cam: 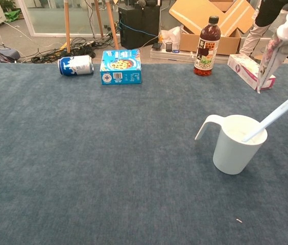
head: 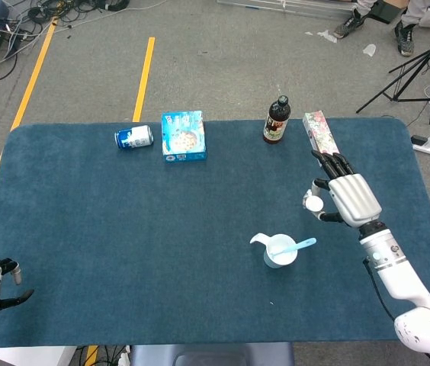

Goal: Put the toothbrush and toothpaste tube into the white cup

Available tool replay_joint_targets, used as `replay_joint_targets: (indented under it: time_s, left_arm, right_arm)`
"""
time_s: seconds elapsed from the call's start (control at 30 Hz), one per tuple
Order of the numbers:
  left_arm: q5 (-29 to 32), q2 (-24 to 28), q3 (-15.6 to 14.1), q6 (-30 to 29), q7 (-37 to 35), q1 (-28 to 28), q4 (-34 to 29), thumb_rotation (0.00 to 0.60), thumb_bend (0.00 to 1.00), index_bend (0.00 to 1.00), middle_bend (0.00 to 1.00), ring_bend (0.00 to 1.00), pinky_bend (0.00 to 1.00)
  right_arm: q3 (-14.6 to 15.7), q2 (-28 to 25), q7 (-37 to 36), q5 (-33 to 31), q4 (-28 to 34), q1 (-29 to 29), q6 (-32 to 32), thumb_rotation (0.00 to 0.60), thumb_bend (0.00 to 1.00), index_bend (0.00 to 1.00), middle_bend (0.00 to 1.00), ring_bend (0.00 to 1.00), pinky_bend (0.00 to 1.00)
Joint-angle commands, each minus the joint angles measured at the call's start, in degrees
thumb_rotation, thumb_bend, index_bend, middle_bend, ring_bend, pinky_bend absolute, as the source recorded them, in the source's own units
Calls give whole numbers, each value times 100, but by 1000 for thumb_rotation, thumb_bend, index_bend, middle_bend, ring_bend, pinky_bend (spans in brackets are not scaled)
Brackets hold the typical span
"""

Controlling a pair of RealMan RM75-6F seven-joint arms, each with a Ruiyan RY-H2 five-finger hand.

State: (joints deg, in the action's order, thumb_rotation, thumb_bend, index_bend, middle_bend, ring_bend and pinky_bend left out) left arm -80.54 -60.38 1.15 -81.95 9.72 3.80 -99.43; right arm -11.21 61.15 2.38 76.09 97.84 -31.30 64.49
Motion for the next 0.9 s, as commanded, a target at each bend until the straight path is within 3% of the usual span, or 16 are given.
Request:
replay_joint_targets:
  time_s: [0.03,0.57,0.9]
  left_arm:
    - [-3,2,0,-4,-4,-1,-4,600,2,659,544,437,409]
    - [-5,25,10,-20,-66,-5,-6,600,2,659,544,437,409]
    - [-4,14,5,-9,-47,1,6,600,3,659,544,437,409]
  right_arm:
    - [-55,-112,-198,204,205,57,145,600,217,656,52,0,0]
    - [56,-172,-1195,928,761,-8,105,600,216,657,58,0,0]
    - [315,-699,-2288,1250,1100,-64,-353,600,217,656,58,0,0]
